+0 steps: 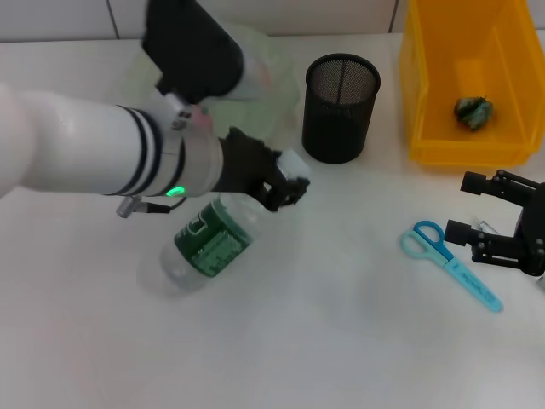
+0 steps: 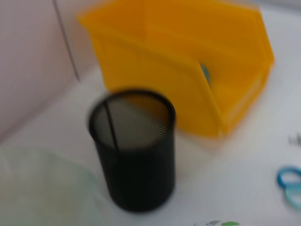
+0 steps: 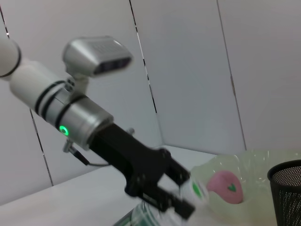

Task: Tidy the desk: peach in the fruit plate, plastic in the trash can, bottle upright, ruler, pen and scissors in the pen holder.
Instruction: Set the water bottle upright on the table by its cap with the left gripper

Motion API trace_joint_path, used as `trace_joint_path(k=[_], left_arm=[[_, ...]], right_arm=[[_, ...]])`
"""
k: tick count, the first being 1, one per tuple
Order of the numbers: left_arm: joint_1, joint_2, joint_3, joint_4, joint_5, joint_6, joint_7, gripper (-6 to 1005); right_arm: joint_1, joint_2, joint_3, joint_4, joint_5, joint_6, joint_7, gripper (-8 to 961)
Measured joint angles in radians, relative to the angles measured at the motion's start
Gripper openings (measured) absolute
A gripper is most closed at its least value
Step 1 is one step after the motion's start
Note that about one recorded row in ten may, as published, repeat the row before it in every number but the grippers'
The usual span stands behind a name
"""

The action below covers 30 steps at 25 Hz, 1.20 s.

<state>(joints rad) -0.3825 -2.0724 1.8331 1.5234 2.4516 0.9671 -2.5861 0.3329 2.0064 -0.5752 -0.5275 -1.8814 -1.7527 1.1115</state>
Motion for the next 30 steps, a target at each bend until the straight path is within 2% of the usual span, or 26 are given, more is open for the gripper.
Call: trace_joint_path(k=[4, 6, 7, 8, 11, 13, 14, 15, 16, 17, 19, 20, 21, 23, 25, 26, 29, 30], left_arm=[[0.077, 0.002, -0.014, 0.06, -0.044, -0.052, 0.051, 445], [0.162, 0.002, -0.084, 0.065, -0.251, -0.099, 0.23, 445], [0.177, 0.002, -0.104, 0.055, -0.308, -0.101, 0.277, 445], [0.177, 0.002, -0.104, 0.055, -0.308, -0.101, 0.277, 445], [0.212, 0.004, -0.22, -0.052, -0.663, -0.055, 0.574, 445], [0.212, 0.004, -0.22, -0.052, -0.663, -0.055, 0.574, 445], [0.197, 0.005, -0.309, -0.166, -0.834, 0.043, 0.722, 445], [0.197, 0.005, -0.309, -0.166, -0.834, 0.043, 0.722, 445], [0.178, 0.005, -0.364, -0.242, -0.916, 0.115, 0.789, 445], [0.139, 0.005, -0.454, -0.373, -1.005, 0.225, 0.877, 445], [0.139, 0.005, -0.454, -0.373, -1.005, 0.225, 0.877, 446], [0.105, 0.005, -0.519, -0.474, -1.049, 0.305, 0.936, 446], [0.013, 0.009, -0.684, -0.729, -1.084, 0.482, 1.074, 446], [-0.024, 0.013, -0.757, -0.844, -1.084, 0.55, 1.156, 445], [-0.024, 0.013, -0.757, -0.844, -1.084, 0.55, 1.156, 445], [-0.046, 0.015, -0.826, -0.955, -1.088, 0.621, 1.319, 445], [-0.033, 0.006, -0.848, -0.989, -1.094, 0.638, 1.464, 445], [-0.033, 0.006, -0.848, -0.989, -1.094, 0.638, 1.464, 445]], right_arm=[[0.0, 0.001, 0.0, 0.0, 0.003, 0.0, 0.0, 787], [0.004, 0.002, 0.0, 0.0, 0.004, 0.0, 0.0, 785], [0.008, 0.003, 0.0, 0.001, 0.004, 0.0, 0.0, 784], [0.008, 0.003, 0.0, 0.001, 0.004, 0.0, 0.0, 783], [0.015, 0.003, 0.0, 0.003, 0.004, 0.001, 0.0, 781], [0.021, 0.003, 0.0, 0.013, 0.003, 0.002, 0.0, 779], [0.023, 0.003, 0.0, 0.017, 0.002, 0.002, 0.0, 778], [0.025, 0.003, 0.0, 0.021, 0.001, 0.003, 0.0, 777], [0.027, 0.003, 0.0, 0.023, 0.001, 0.006, 0.0, 776], [0.028, 0.003, -0.001, 0.024, 0.0, 0.013, 0.0, 775], [0.028, 0.004, -0.003, 0.024, 0.0, 0.019, 0.0, 773], [0.03, 0.005, -0.005, 0.026, 0.0, 0.023, -0.001, 772], [0.032, 0.005, -0.006, 0.03, 0.0, 0.026, -0.004, 771], [0.041, 0.006, -0.006, 0.046, 0.0, 0.03, -0.013, 769], [0.043, 0.006, -0.006, 0.05, 0.0, 0.03, -0.014, 768], [0.046, 0.006, -0.006, 0.053, 0.0, 0.031, -0.016, 767], [0.053, 0.006, -0.007, 0.067, 0.0, 0.033, -0.026, 764], [0.056, 0.006, -0.006, 0.075, 0.001, 0.034, -0.03, 763]])
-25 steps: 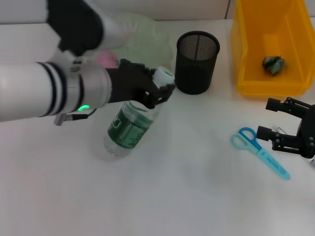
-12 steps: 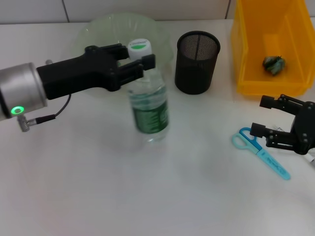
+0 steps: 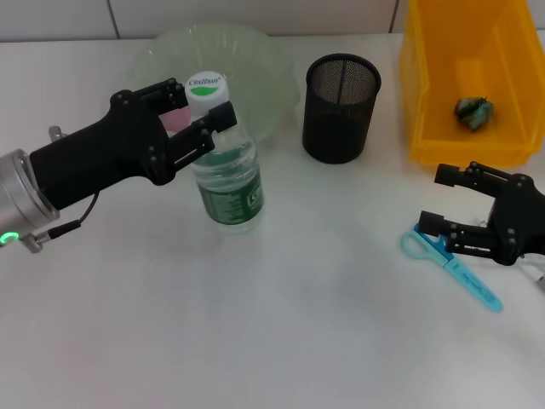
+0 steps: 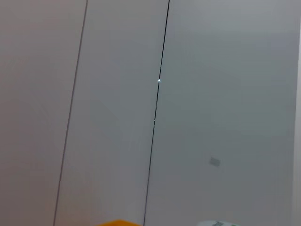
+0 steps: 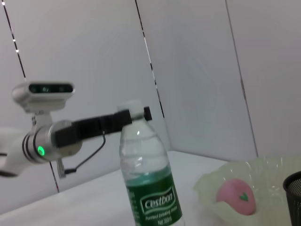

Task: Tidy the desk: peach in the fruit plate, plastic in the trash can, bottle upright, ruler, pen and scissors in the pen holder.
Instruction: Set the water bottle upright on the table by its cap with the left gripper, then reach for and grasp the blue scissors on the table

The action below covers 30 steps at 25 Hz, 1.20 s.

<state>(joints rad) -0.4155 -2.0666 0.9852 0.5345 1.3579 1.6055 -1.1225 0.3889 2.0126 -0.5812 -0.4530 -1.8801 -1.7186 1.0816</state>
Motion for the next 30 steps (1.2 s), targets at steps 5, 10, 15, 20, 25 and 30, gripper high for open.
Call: trace_joint_path(k=[5, 10, 15, 20, 25, 30], left_arm=[[-0.002, -0.003, -0.004, -0.083, -0.028, 0.003, 0.164, 446], [-0.021, -0.007, -0.006, -0.213, -0.107, -0.02, 0.382, 445], [-0.036, -0.008, -0.001, -0.268, -0.148, -0.085, 0.432, 444], [-0.051, -0.011, -0.008, -0.307, -0.153, -0.129, 0.434, 443], [-0.053, -0.012, -0.008, -0.312, -0.164, -0.126, 0.427, 564], [-0.025, -0.003, -0.01, -0.297, -0.203, -0.031, 0.394, 751]], right_arm=[[0.013, 0.006, 0.006, 0.029, 0.005, 0.005, -0.013, 758], [0.02, 0.024, 0.007, 0.033, 0.006, 0.016, -0.021, 754], [0.024, 0.026, 0.006, 0.033, 0.006, 0.019, -0.021, 749], [0.032, 0.027, 0.005, 0.04, 0.007, 0.022, -0.022, 744], [0.039, 0.03, -0.001, 0.041, 0.007, 0.032, -0.023, 740], [0.041, 0.032, 0.002, 0.04, 0.007, 0.033, -0.023, 735]])
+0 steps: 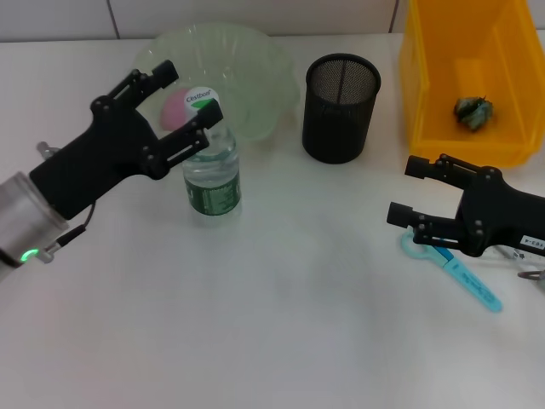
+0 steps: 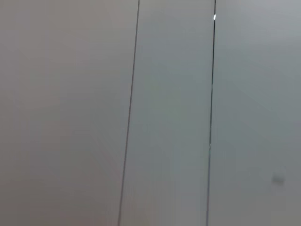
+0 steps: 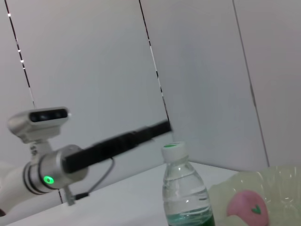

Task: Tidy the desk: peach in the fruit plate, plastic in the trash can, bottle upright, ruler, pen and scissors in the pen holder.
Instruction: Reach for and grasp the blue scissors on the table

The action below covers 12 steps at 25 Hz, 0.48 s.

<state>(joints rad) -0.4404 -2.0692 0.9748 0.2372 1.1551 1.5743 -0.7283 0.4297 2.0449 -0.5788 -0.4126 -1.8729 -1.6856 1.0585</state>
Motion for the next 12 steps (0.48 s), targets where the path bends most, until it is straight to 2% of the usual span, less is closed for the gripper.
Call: trace_joint_path(k=[2, 5, 6, 7, 8, 11, 12], left_arm=[[0.041, 0.006, -0.013, 0.035, -0.004, 0.098, -0.054, 773], [0.079, 0.013, -0.015, 0.082, -0.002, 0.151, -0.112, 805], [0.096, 0.018, -0.01, 0.104, 0.006, 0.167, -0.14, 816], [0.129, 0.036, 0.004, 0.144, 0.047, 0.196, -0.2, 827], [0.129, 0.036, 0.004, 0.144, 0.047, 0.196, -0.2, 827], [0.149, 0.07, 0.02, 0.165, 0.178, 0.225, -0.257, 826], [0.149, 0.082, 0.025, 0.164, 0.29, 0.231, -0.262, 826]], right_arm=[[-0.002, 0.0, 0.006, 0.0, 0.001, 0.0, 0.0, 733], [-0.002, -0.001, 0.029, 0.0, 0.002, 0.0, 0.004, 730], [-0.002, -0.002, 0.057, 0.0, 0.003, 0.0, 0.013, 729], [-0.002, -0.005, 0.122, 0.0, 0.004, 0.0, 0.036, 728], [-0.002, -0.005, 0.122, 0.0, 0.004, 0.0, 0.036, 728], [0.008, -0.014, 0.21, -0.01, 0.004, 0.0, 0.095, 725], [0.024, -0.024, 0.218, -0.039, 0.004, -0.001, 0.151, 724]])
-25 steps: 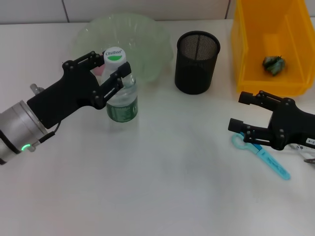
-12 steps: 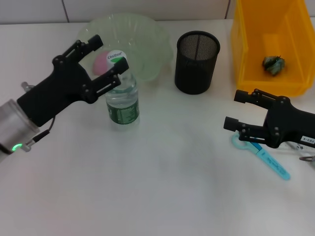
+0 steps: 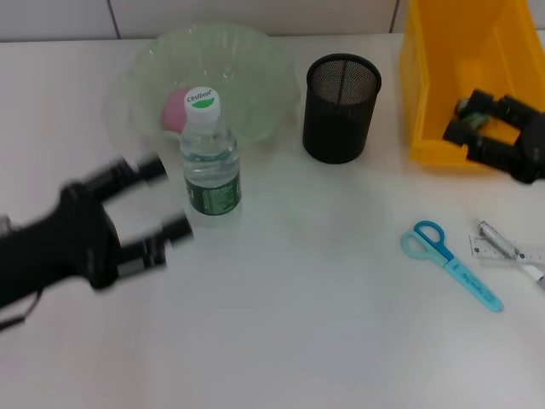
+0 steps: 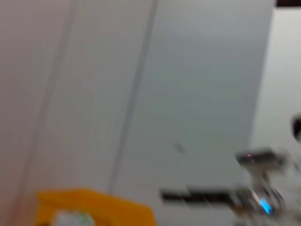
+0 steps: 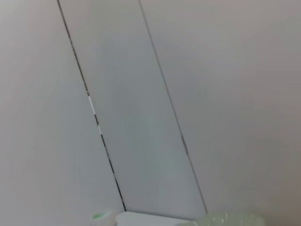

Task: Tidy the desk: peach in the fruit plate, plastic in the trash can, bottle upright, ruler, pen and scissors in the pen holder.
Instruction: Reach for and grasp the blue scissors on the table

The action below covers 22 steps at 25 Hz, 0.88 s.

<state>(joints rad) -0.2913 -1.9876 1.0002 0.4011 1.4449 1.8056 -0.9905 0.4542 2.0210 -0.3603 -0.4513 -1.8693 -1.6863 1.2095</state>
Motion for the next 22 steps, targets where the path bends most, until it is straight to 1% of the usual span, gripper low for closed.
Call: trace_joint_path(k=[1, 2, 3, 4, 5, 6, 7, 8, 9, 10, 11, 14, 15, 16, 17, 19, 20, 21, 22], left_arm=[[0.0, 0.0, 0.0, 0.0, 0.0, 0.0, 0.0, 822], [-0.003, 0.0, 0.001, -0.001, 0.055, -0.004, 0.001, 818], [-0.004, -0.002, 0.001, -0.001, 0.103, -0.011, 0.003, 815], [-0.006, -0.009, 0.002, -0.001, 0.134, -0.017, 0.003, 811], [-0.012, -0.029, 0.001, 0.006, 0.207, -0.041, 0.003, 807], [-0.012, -0.029, 0.001, 0.006, 0.207, -0.041, 0.003, 803], [-0.012, -0.029, 0.001, 0.006, 0.207, -0.041, 0.003, 800], [-0.019, -0.049, -0.003, 0.009, 0.251, -0.079, 0.004, 796], [-0.02, -0.052, -0.004, 0.01, 0.254, -0.086, 0.004, 795], [-0.023, -0.059, -0.004, 0.01, 0.262, -0.103, 0.002, 794], [-0.025, -0.062, -0.002, 0.01, 0.264, -0.121, 0.0, 793], [-0.035, -0.067, 0.001, 0.005, 0.265, -0.143, -0.005, 793], [-0.037, -0.068, 0.001, 0.004, 0.266, -0.148, -0.006, 793], [-0.039, -0.068, 0.001, 0.003, 0.266, -0.152, -0.008, 793], [-0.039, -0.068, -0.001, 0.003, 0.266, -0.156, -0.011, 793], [-0.042, -0.068, -0.005, 0.003, 0.267, -0.164, -0.021, 793], [-0.045, -0.068, -0.006, 0.003, 0.267, -0.173, -0.03, 793], [-0.045, -0.068, -0.006, 0.003, 0.267, -0.173, -0.03, 793], [-0.047, -0.068, -0.006, 0.002, 0.267, -0.179, -0.033, 793]], right_arm=[[0.014, -0.005, -0.009, -0.03, -0.005, -0.003, 0.041, 723], [0.014, -0.005, -0.009, -0.03, -0.005, -0.003, 0.041, 722], [0.025, -0.008, -0.024, -0.062, -0.013, -0.005, 0.082, 721], [0.04, -0.013, -0.049, -0.106, -0.027, -0.009, 0.143, 720], [0.061, -0.017, -0.152, -0.243, -0.074, -0.013, 0.297, 719], [0.061, -0.017, -0.152, -0.243, -0.074, -0.013, 0.297, 718], [0.068, -0.017, -0.201, -0.312, -0.105, -0.014, 0.369, 717], [0.075, -0.015, -0.256, -0.398, -0.144, -0.014, 0.454, 716], [0.079, -0.011, -0.306, -0.484, -0.188, -0.015, 0.539, 715], [0.083, 0.004, -0.394, -0.632, -0.285, -0.02, 0.695, 715], [0.083, 0.004, -0.394, -0.632, -0.285, -0.02, 0.695, 714], [0.092, 0.042, -0.521, -0.842, -0.462, -0.058, 0.91, 711], [0.097, 0.06, -0.602, -0.94, -0.557, -0.091, 1.014, 710], [0.097, 0.065, -0.644, -0.979, -0.597, -0.109, 1.066, 709], [0.097, 0.065, -0.644, -0.979, -0.597, -0.109, 1.066, 708], [0.097, 0.067, -0.721, -1.024, -0.64, -0.132, 1.15, 706], [0.096, 0.068, -0.783, -1.04, -0.688, -0.147, 1.222, 705], [0.096, 0.068, -0.783, -1.04, -0.688, -0.147, 1.222, 704], [0.095, 0.069, -0.812, -1.042, -0.717, -0.152, 1.25, 703]])
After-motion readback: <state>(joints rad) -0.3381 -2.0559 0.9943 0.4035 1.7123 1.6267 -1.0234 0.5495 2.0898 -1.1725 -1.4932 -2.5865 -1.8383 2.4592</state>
